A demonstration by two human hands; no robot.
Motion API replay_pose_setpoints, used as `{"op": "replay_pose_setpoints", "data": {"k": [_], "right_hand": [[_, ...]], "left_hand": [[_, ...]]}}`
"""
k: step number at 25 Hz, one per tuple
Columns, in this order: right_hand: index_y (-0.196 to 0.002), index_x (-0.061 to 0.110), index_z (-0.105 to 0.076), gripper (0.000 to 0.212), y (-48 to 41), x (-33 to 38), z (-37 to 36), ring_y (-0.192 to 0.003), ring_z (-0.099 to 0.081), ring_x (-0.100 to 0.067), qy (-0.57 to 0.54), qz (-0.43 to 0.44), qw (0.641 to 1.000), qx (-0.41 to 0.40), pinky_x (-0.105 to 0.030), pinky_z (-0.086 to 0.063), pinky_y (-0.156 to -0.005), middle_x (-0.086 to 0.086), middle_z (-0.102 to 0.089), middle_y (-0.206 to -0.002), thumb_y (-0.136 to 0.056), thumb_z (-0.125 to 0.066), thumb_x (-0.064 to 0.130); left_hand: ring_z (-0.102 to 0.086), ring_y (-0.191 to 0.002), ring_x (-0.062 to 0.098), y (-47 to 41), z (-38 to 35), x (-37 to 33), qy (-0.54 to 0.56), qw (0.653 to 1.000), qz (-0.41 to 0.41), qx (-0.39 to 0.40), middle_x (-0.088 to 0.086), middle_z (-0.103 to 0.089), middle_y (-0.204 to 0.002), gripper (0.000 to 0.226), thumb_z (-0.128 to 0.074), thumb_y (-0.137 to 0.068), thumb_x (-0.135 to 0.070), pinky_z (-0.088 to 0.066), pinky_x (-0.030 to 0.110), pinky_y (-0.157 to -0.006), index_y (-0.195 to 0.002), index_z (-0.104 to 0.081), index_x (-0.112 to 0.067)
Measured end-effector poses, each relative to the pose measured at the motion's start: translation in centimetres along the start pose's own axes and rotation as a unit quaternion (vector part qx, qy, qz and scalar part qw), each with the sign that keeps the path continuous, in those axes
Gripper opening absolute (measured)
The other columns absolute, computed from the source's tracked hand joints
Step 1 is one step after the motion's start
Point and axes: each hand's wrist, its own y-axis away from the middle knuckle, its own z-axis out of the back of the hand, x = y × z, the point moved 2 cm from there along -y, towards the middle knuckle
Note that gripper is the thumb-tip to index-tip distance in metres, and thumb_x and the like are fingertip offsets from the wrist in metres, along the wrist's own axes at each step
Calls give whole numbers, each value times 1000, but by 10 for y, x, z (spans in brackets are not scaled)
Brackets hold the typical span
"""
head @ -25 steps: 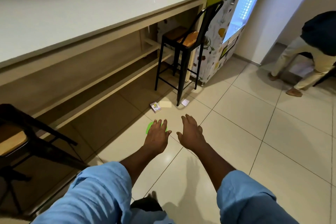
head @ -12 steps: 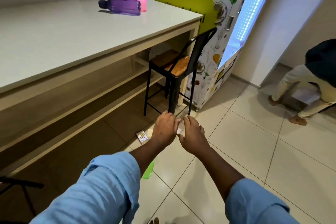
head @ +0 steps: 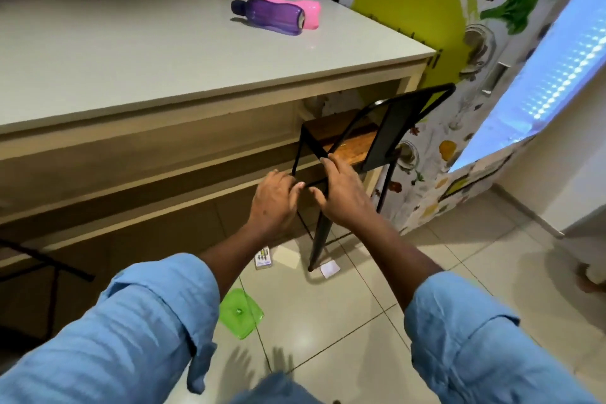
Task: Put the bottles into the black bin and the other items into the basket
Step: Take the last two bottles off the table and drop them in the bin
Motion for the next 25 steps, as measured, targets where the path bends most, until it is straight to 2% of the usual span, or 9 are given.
{"op": "replay_pose_setpoints", "data": {"k": [4,8,11,16,21,25], "right_hand": [[-148,14,-29,70,-49,-8,16,-146,-20,-24,6,110,994,1,-40,-22,-119,-9,-26,-156,-90,-60,39],[-148,13,-28,70,-103,-3,30,-146,-20,-25,-29,135,990,-22,-41,-22,-120,-12,-25,-155,-91,-59,37],[-148,12,-28,68,-141,7,38,-145,-21,-25,-39,157,986,-39,-38,-22,-120,-12,-26,-154,-91,-59,34],[-149,16,-23,76,-208,5,53,-146,-21,-27,1,144,988,-48,-41,-25,-117,-12,-22,-156,-88,-63,36],[-150,18,-20,81,-289,-25,73,-144,-22,-31,57,78,994,-46,-44,-30,-113,-13,-20,-157,-87,-66,39],[-148,17,-21,78,-356,-54,79,-140,-27,-35,103,38,993,-49,-48,-37,-107,-15,-21,-155,-87,-64,40]], "left_hand": [[-49,-125,29,-31,9,-11,-47,997,62,-30,13,-60,-123,31,-45,-98,-23,-36,42,-111,-119,-62,-7],[-38,-135,28,-78,25,-15,-83,990,102,-42,13,-48,-139,44,-45,-98,-21,-34,43,-113,-140,-45,-13],[-34,-139,27,-117,41,-12,-75,987,121,-73,12,-41,-147,47,-44,-99,-25,-32,46,-115,-145,-38,-17],[-33,-139,29,-213,65,-7,-58,987,102,-108,14,-39,-149,51,-47,-99,-29,-30,43,-115,-147,-36,-17],[-32,-142,31,-298,64,-6,-34,992,83,-91,13,-36,-153,59,-49,-97,-42,-32,44,-114,-149,-32,-19],[-35,-139,32,-353,60,5,-43,995,66,-68,14,-35,-153,64,-53,-95,-43,-35,43,-111,-149,-31,-18]]}}
